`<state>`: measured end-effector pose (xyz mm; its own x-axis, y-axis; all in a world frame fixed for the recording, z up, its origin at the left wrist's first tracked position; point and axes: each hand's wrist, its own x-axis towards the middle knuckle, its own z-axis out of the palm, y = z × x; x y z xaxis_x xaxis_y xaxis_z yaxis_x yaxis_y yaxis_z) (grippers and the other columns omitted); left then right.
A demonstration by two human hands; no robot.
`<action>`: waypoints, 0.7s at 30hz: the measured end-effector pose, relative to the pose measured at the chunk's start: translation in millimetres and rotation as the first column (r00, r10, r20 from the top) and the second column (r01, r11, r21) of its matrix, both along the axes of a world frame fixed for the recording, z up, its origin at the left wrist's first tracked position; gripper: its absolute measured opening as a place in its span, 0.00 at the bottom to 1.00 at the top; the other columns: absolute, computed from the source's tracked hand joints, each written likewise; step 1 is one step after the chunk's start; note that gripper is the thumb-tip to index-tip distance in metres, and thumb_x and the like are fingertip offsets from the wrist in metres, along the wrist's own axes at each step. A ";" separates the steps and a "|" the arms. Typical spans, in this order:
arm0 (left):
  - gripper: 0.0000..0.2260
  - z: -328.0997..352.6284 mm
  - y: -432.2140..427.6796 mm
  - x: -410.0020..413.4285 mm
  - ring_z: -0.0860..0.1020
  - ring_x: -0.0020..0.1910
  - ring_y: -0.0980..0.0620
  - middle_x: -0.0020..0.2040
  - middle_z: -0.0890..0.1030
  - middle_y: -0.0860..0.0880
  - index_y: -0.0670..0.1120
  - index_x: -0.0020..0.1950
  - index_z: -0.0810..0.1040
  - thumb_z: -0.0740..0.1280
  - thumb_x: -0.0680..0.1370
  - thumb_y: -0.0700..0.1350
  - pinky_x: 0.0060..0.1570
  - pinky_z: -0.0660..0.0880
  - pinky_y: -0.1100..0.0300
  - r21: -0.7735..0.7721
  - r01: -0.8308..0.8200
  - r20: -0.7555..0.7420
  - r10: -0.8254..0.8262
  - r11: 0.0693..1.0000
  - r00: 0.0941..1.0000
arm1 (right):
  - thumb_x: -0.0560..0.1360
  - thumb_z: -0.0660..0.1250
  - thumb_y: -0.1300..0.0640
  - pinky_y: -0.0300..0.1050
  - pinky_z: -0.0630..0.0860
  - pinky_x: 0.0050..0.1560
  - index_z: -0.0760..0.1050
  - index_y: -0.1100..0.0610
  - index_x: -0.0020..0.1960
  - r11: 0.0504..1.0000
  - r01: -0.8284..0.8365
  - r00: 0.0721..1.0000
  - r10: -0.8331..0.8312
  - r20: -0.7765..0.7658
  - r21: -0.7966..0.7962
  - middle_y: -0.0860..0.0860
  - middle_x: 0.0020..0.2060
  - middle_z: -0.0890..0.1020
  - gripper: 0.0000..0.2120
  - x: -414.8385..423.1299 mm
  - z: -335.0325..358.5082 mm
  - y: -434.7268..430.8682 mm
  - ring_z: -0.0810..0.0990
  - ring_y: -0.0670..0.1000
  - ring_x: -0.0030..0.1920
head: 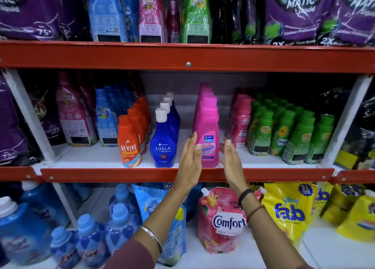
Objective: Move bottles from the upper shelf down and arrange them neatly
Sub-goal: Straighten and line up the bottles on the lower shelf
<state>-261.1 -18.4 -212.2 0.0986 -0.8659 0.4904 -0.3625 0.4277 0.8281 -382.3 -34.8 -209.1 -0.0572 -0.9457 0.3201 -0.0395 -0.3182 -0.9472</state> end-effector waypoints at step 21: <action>0.22 4.0 5.8 94.2 0.66 0.65 0.60 0.70 0.68 0.50 0.46 0.71 0.67 0.46 0.83 0.54 0.67 0.62 0.62 0.064 -0.183 -0.375 0.194 0.981 0.907 | 0.65 0.45 0.24 0.37 0.74 0.55 0.70 0.56 0.67 0.994 -0.053 0.961 0.024 0.277 0.100 0.51 0.60 0.78 0.46 136.6 -3.6 7.0 0.78 0.42 0.55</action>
